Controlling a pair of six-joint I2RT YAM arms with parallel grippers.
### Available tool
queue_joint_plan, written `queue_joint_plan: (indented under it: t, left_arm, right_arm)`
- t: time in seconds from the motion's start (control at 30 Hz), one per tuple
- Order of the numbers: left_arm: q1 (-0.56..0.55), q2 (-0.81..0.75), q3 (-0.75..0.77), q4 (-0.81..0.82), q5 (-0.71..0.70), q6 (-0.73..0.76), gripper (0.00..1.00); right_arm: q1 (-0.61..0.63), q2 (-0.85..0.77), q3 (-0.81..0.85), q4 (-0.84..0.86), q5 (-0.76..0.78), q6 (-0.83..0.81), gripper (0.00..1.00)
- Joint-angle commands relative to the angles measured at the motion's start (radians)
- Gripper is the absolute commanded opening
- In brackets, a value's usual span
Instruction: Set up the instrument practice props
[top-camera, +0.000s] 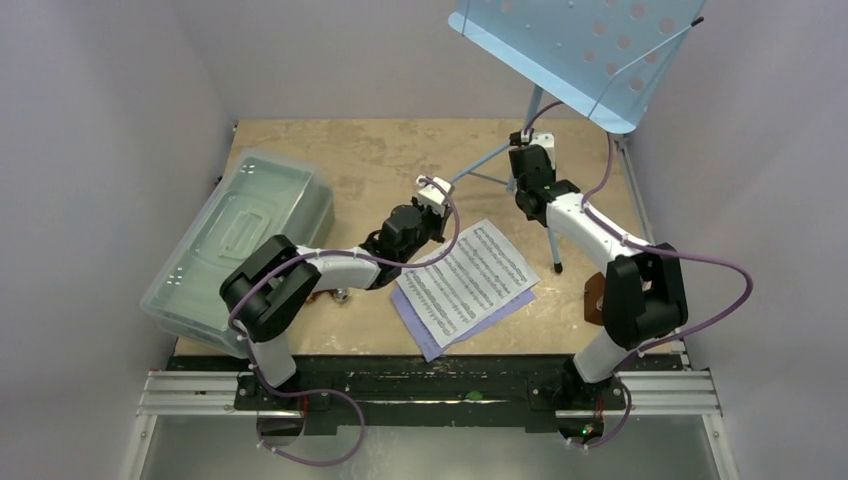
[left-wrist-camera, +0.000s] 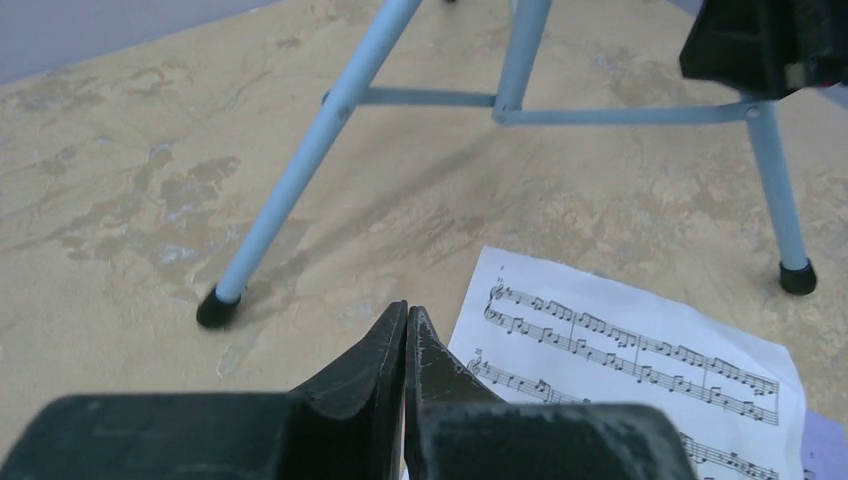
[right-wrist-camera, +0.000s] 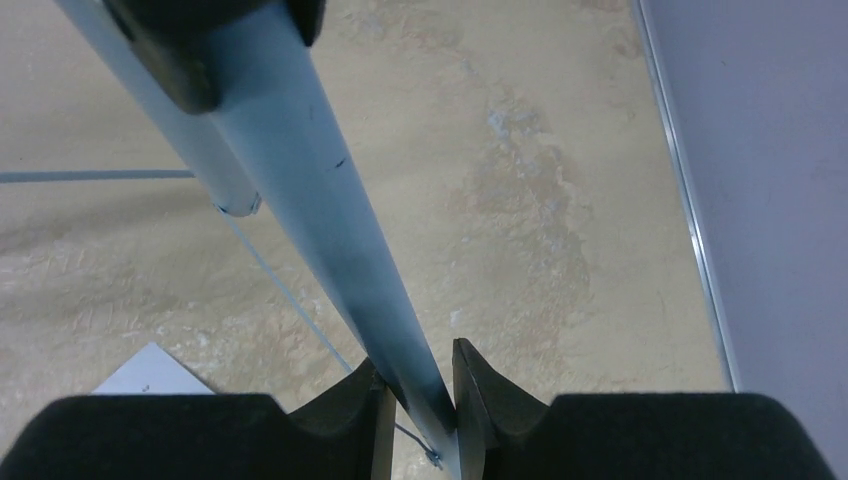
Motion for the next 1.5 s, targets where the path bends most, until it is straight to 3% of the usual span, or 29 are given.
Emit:
queue_joint_plan:
  t: [0.0, 0.17, 0.37, 0.43, 0.6, 0.77, 0.8, 0.87, 1.1, 1.27, 1.47]
  left_arm:
    - [0.043, 0.031, 0.033, -0.023, -0.014, -0.030, 0.00]
    - [0.067, 0.022, 0.029, -0.027, 0.018, -0.047, 0.00]
    - [0.068, -0.020, 0.066, -0.090, 0.078, -0.107, 0.04]
    - [0.068, -0.034, 0.082, -0.123, 0.072, -0.129, 0.15]
    - [0.070, -0.064, 0.092, -0.155, 0.086, -0.169, 0.45]
    - [0.107, -0.068, 0.114, -0.112, 0.189, -0.178, 0.77]
    - [0.123, -0.044, 0.135, -0.107, 0.220, -0.179, 0.85]
    - [0.146, 0.008, 0.205, -0.120, 0.262, -0.178, 0.90]
    - [0.151, 0.267, 0.515, -0.098, 0.352, 0.014, 0.92]
    - [0.148, 0.438, 0.749, -0.174, 0.415, 0.083, 0.91]
    - [0.149, 0.545, 0.829, -0.119, 0.437, 0.067, 0.82]
  right_arm:
    - [-0.016, 0.016, 0.000, 0.068, -0.014, 0.071, 0.16]
    - [-0.017, 0.040, -0.018, 0.106, -0.063, 0.033, 0.02]
    - [-0.016, 0.017, -0.079, 0.135, -0.111, 0.040, 0.03]
    - [-0.016, 0.009, -0.097, 0.138, -0.114, 0.048, 0.12]
    - [-0.015, -0.040, -0.133, 0.151, -0.183, 0.062, 0.49]
    - [-0.016, -0.156, -0.160, 0.169, -0.322, 0.080, 0.73]
    - [-0.016, -0.182, -0.160, 0.163, -0.332, 0.080, 0.82]
    - [-0.016, -0.215, -0.164, 0.159, -0.339, 0.079, 0.98]
    - [-0.019, -0.198, -0.097, 0.174, -0.312, 0.120, 0.98]
    - [-0.019, -0.142, -0.008, 0.146, -0.262, 0.115, 0.82]
    - [-0.020, -0.137, -0.009, 0.174, -0.248, 0.092, 0.59]
